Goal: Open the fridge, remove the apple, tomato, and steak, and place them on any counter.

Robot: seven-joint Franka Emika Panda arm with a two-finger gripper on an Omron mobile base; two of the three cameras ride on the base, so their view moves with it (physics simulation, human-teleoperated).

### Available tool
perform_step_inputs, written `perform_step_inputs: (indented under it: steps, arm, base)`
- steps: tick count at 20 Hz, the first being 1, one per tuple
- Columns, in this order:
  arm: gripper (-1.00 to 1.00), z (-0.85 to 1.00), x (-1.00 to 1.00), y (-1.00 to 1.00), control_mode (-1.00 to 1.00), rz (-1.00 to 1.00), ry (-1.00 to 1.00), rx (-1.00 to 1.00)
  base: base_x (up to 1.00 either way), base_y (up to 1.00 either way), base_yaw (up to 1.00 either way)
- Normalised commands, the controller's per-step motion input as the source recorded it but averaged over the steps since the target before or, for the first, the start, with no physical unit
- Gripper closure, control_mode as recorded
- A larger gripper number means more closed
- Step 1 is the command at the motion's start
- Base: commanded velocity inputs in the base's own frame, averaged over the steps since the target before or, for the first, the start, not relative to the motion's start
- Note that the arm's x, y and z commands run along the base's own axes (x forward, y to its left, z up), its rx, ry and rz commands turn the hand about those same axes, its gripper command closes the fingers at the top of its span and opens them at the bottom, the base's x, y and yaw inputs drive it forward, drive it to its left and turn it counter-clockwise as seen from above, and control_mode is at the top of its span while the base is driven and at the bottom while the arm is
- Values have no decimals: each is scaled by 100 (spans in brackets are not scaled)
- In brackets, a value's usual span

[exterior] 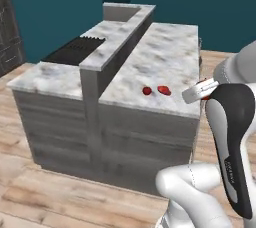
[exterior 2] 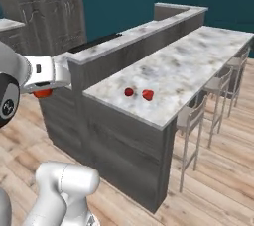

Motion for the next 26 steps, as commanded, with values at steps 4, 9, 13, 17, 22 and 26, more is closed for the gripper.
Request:
perform_step_inputs:
  steps: [4,9,13,17,22,26]
  arm:
    - [100,0,0,0,100,0,0,0]
    - [100,0,0,0,100,0,0,0]
    - [100,0,0,0,100,0,0,0]
    - [100,0,0,0,100,0,0,0]
    - [100,0,0,0,100,0,0,0]
    - [100,0,0,0,100,0,0,0]
  base:
    - [-11,-6,-55]
    - [33,52,-30]
    - [53,56,-15]
    - [64,7,-17]
    - [59,0,-22]
    - [44,0,-23]
